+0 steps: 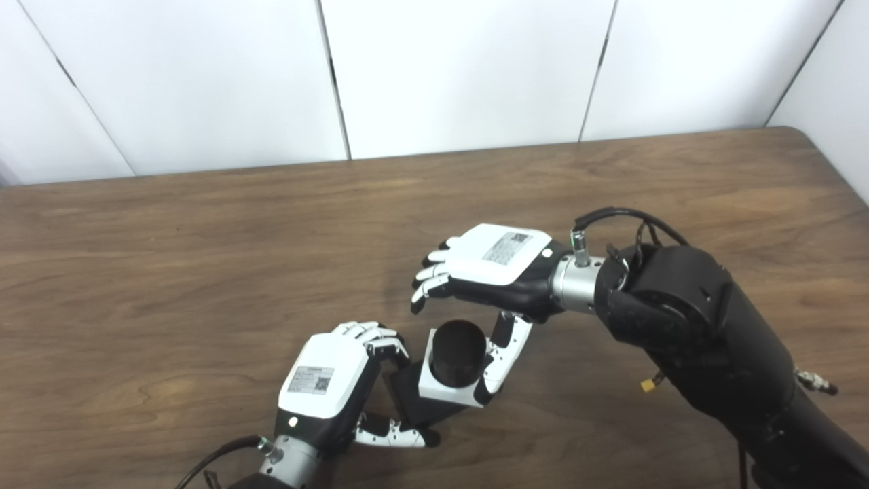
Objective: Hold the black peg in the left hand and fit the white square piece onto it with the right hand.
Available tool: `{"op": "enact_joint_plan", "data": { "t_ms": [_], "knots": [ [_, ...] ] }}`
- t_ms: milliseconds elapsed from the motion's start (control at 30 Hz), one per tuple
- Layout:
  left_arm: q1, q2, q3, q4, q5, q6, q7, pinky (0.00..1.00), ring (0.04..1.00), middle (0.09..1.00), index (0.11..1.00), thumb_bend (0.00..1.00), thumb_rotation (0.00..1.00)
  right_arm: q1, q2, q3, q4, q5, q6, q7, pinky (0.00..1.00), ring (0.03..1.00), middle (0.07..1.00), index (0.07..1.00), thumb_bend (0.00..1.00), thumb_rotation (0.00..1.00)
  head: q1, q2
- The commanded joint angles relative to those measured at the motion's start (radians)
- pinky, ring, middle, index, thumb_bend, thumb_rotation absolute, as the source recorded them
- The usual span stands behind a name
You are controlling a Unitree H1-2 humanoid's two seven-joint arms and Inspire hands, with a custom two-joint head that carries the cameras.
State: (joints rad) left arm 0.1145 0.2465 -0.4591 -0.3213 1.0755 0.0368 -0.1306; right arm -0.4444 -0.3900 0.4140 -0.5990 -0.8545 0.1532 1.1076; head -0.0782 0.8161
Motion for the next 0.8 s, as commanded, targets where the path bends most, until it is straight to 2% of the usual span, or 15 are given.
{"op": "enact_joint_plan", "data": {
  "t_ms": [0,233,267,367,500,633,667,767],
  "knots": [
    [0.01,0.008,-0.02,0.023,0.035,-0.004,-0.035,0.83,0.813,0.741,0.484,0.52,0.05,-0.044,0.003,-0.025,-0.044,-0.003,0.016,-0.005,1.0,0.972,0.93,0.837,1.0,0.53,-0.001,0.001],
    [0.006,0.016,-0.018,0.014,0.056,0.001,-0.049,0.82,0.811,0.747,0.494,0.52,0.07,-0.04,0.006,-0.036,-0.049,-0.015,0.019,-0.004,1.0,0.972,0.925,0.834,1.0,0.52,-0.005,-0.002],
    [0.006,0.017,-0.018,0.015,0.061,0.001,-0.046,0.81,0.808,0.747,0.589,0.72,0.15,-0.038,0.006,-0.036,-0.048,-0.017,0.016,-0.006,1.0,0.972,0.924,0.832,1.0,0.52,-0.006,-0.003],
    [0.011,0.012,-0.014,0.014,0.085,0.007,-0.033,0.81,0.804,0.758,0.717,0.89,0.34,-0.032,0.008,-0.039,-0.049,-0.02,0.018,-0.01,1.0,0.969,0.922,0.825,1.0,0.51,-0.007,-0.004],
    [0.022,0.0,-0.003,0.013,0.088,0.009,-0.002,0.82,0.812,0.8,0.797,0.98,0.49,-0.024,0.006,-0.044,-0.053,-0.02,0.018,-0.012,1.0,0.968,0.922,0.82,1.0,0.5,-0.007,-0.003],
    [0.031,-0.012,0.008,0.018,0.087,0.012,0.024,0.84,0.824,0.835,0.86,1.0,0.62,-0.018,0.005,-0.048,-0.05,-0.025,0.015,-0.015,0.98,0.961,0.919,0.82,1.0,0.51,-0.007,-0.004],
    [0.033,-0.013,0.011,0.013,0.087,0.018,0.01,0.85,0.829,0.843,0.87,1.0,0.63,-0.016,0.006,-0.05,-0.049,-0.029,0.017,-0.016,0.98,0.96,0.918,0.82,1.0,0.5,-0.006,-0.004],
    [0.042,-0.012,0.02,-0.039,0.07,0.052,-0.094,0.93,0.886,0.893,0.919,1.0,0.66,-0.011,0.007,-0.055,-0.041,-0.038,0.018,-0.022,0.98,0.96,0.914,0.818,1.0,0.5,0.0,-0.006]
  ]
}}
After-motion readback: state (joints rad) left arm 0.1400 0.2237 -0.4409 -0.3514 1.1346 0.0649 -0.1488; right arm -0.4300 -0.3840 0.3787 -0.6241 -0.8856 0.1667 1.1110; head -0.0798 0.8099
